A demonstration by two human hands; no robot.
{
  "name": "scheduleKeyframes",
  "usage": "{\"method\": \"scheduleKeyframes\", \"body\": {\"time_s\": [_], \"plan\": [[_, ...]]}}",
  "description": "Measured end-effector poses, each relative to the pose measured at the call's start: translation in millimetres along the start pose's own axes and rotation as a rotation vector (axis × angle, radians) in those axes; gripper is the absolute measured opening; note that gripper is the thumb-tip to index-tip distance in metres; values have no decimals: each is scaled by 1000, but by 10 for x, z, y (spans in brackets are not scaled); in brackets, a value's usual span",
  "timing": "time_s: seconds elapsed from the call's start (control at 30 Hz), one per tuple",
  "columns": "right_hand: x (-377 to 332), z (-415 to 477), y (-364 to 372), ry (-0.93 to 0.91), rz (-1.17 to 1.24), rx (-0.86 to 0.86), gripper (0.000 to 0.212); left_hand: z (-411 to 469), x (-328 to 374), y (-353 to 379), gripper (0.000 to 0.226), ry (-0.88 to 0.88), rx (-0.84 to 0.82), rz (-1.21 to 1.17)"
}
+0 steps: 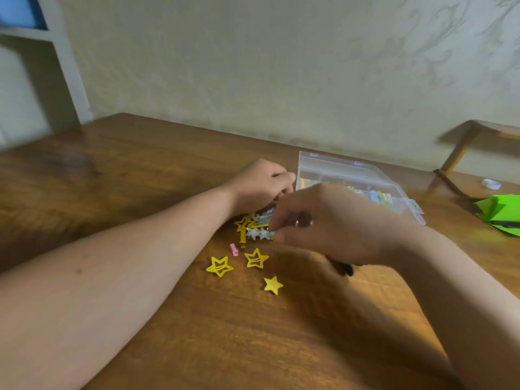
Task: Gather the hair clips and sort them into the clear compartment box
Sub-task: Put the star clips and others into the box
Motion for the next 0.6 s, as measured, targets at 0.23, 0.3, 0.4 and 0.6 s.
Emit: {"method": "scheduleKeyframes", "body": {"time_s": [0.23, 0.3, 0.4, 0.6], "plan": [[-75, 48, 252, -36, -70, -137, 13, 21, -20, 19, 40, -56, 12, -8], [-73, 33, 229, -26, -29, -158, 6, 10, -14, 14, 40, -51, 13, -12], [-16, 6, 62, -5, 67, -81, 6, 10, 18, 6, 44, -38, 10, -21], [567, -150, -698, 135, 258, 427, 7, 90, -15, 30, 42, 50, 50, 42]]}}
Point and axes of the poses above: each hand's wrist, its own z-axis towards the middle knuckle, its own y-axis out of the palm, x = y × z, the point moved 2 cm from there along z, towards the middle knuckle, and after that the axes turned 13 degrees about z, right-handed, at the moved point
